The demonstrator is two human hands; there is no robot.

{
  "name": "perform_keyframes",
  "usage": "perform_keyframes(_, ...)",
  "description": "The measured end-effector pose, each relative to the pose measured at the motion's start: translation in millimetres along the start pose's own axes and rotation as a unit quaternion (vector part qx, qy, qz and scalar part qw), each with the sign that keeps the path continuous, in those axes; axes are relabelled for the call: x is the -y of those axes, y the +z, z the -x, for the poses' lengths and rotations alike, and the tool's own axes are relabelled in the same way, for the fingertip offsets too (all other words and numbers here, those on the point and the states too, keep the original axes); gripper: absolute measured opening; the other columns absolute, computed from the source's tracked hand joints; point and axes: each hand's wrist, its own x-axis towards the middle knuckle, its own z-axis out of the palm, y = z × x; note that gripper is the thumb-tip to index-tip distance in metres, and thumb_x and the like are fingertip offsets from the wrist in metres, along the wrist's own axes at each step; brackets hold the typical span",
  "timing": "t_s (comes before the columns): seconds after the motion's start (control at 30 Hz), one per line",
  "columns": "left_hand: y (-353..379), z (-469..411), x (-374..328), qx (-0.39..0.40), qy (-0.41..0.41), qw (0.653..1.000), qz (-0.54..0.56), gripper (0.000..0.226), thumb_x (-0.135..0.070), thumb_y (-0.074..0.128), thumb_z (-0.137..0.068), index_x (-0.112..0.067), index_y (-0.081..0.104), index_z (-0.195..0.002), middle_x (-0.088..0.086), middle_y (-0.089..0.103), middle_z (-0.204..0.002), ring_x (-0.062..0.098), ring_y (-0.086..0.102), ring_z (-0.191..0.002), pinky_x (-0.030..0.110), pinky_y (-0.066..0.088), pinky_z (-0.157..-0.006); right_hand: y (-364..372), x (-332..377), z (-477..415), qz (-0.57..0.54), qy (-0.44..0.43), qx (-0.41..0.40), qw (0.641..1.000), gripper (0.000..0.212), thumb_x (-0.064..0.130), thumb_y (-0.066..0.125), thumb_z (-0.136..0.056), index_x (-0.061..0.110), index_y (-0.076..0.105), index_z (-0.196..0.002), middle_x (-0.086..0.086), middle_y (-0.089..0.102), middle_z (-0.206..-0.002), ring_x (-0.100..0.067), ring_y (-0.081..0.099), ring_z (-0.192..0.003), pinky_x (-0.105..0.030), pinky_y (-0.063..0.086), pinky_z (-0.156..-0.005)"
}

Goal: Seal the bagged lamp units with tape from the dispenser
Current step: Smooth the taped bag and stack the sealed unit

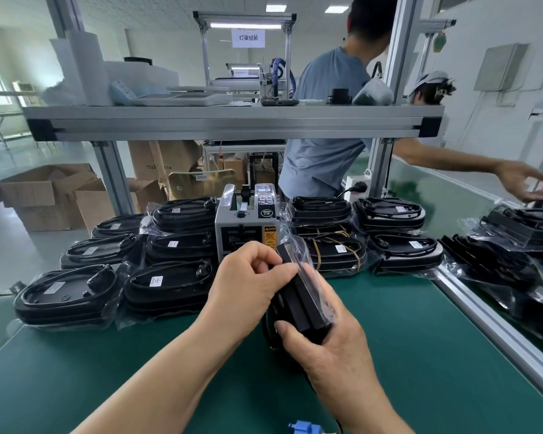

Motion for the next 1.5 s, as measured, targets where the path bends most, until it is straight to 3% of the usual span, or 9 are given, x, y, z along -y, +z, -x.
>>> perform_keyframes(0.13, -3.0, -2.3, 1.7, 0.016, -0.002, 1.000, 0.010, 0.022, -0.036, 0.084, -0.072, -0.021, 0.068, -0.073, -0.007, 0.047, -0.061, 0.008, 0.043, -0.059, 0.023, 0.039, -0.054, 1.5, 0.1, 0.0, 0.002, 0.004, 0.006, 1.000, 0.076, 0.029, 0.071, -0.068, 0.070, 0.044, -0.126, 0.032, 0.066, -0.115, 0.006, 0.064, -0.105, -0.012, 0.051, -0.083)
perform_keyframes(0.27, -9.6, -1.8, -0.2, 0.059, -0.019, 0.998, -0.016, 0.041, -0.049, 0.087, -0.055, -0.024, 0.067, -0.080, -0.010, 0.045, -0.066, 0.005, 0.041, -0.060, 0.021, 0.041, -0.057, 1.7, -0.6, 0.6, -0.004, 0.009, 0.003, 1.000, 0.078, 0.032, 0.071, -0.067, 0.067, 0.043, -0.130, 0.036, 0.064, -0.116, 0.009, 0.063, -0.106, -0.005, 0.047, -0.082)
perform_keyframes(0.43, -16.8, -5.5, -1.9, 0.086, -0.022, 0.995, -0.035, 0.032, -0.036, 0.092, -0.064, -0.023, 0.066, -0.080, -0.007, 0.045, -0.069, 0.006, 0.040, -0.059, 0.020, 0.040, -0.054, 3.4, -1.3, 3.5, -0.007, 0.010, 0.005, 1.000, 0.077, 0.029, 0.072, -0.068, 0.059, 0.046, -0.133, 0.038, 0.062, -0.117, 0.010, 0.062, -0.107, -0.005, 0.046, -0.082)
perform_keyframes(0.63, -18.9, -10.7, -5.1, 0.091, -0.023, 0.996, 0.001, 0.020, -0.019, 0.087, -0.072, -0.013, 0.068, -0.075, 0.002, 0.052, -0.069, 0.011, 0.045, -0.064, 0.018, 0.040, -0.056, 3.3, -0.7, 1.9, -0.017, 0.003, 0.005, 1.000, 0.079, 0.021, 0.072, -0.069, 0.071, 0.046, -0.125, 0.032, 0.067, -0.113, 0.006, 0.065, -0.102, -0.008, 0.049, -0.079)
perform_keyframes(0.9, -31.3, -13.7, -16.7, 0.152, -0.017, 0.986, -0.059, 0.025, -0.021, 0.089, -0.070, -0.015, 0.066, -0.076, -0.003, 0.053, -0.063, 0.017, 0.045, -0.060, 0.031, 0.038, -0.054, 3.4, -1.8, 4.8, -0.019, -0.010, 0.008, 1.000, 0.077, 0.022, 0.073, -0.071, 0.068, 0.046, -0.126, 0.031, 0.067, -0.114, 0.005, 0.065, -0.103, -0.007, 0.049, -0.079)
perform_keyframes(1.13, -36.1, -14.7, -12.2, 0.135, -0.075, 0.984, -0.087, 0.052, -0.028, 0.092, -0.066, -0.027, 0.059, -0.107, -0.003, 0.066, -0.099, 0.014, 0.066, -0.086, 0.041, 0.059, -0.077, 9.2, -10.3, 3.2, -0.049, -0.020, 0.007, 0.999, 0.077, 0.024, 0.073, -0.073, 0.051, 0.046, -0.140, 0.021, 0.063, -0.131, -0.004, 0.063, -0.118, -0.020, 0.051, -0.094)
perform_keyframes(1.23, -33.9, -14.6, -7.3, 0.133, -0.031, 0.988, -0.070, 0.041, -0.020, 0.090, -0.069, -0.025, 0.067, -0.102, -0.011, 0.073, -0.078, -0.003, 0.065, -0.072, 0.014, 0.051, -0.062, 15.1, -20.5, -1.1, -0.047, -0.025, 0.011, 0.999, 0.081, 0.020, 0.074, -0.076, 0.045, 0.041, -0.146, 0.018, 0.056, -0.142, -0.007, 0.054, -0.131, -0.029, 0.044, -0.109)
perform_keyframes(1.4, -29.8, -9.7, 0.2, 0.095, 0.065, 0.974, -0.197, 0.050, -0.032, 0.091, -0.064, -0.037, 0.062, -0.104, -0.016, 0.061, -0.102, -0.001, 0.058, -0.097, 0.024, 0.049, -0.088, 7.8, -26.4, 8.5, -0.023, 0.008, 0.086, 0.996, 0.100, 0.027, 0.084, -0.072, 0.050, 0.026, -0.151, 0.032, 0.041, -0.148, 0.007, 0.040, -0.137, -0.008, 0.036, -0.104)
perform_keyframes(1.5, -22.8, 5.5, 11.7, 0.091, 0.144, 0.958, -0.228, 0.052, -0.033, 0.090, -0.061, -0.043, 0.054, -0.098, -0.021, 0.052, -0.101, -0.004, 0.053, -0.095, 0.020, 0.046, -0.085, -2.4, -19.9, 17.2, -0.016, 0.033, 0.063, 0.997, 0.073, 0.038, 0.077, -0.074, 0.057, 0.044, -0.136, 0.030, 0.055, -0.137, 0.006, 0.052, -0.128, -0.014, 0.044, -0.101)
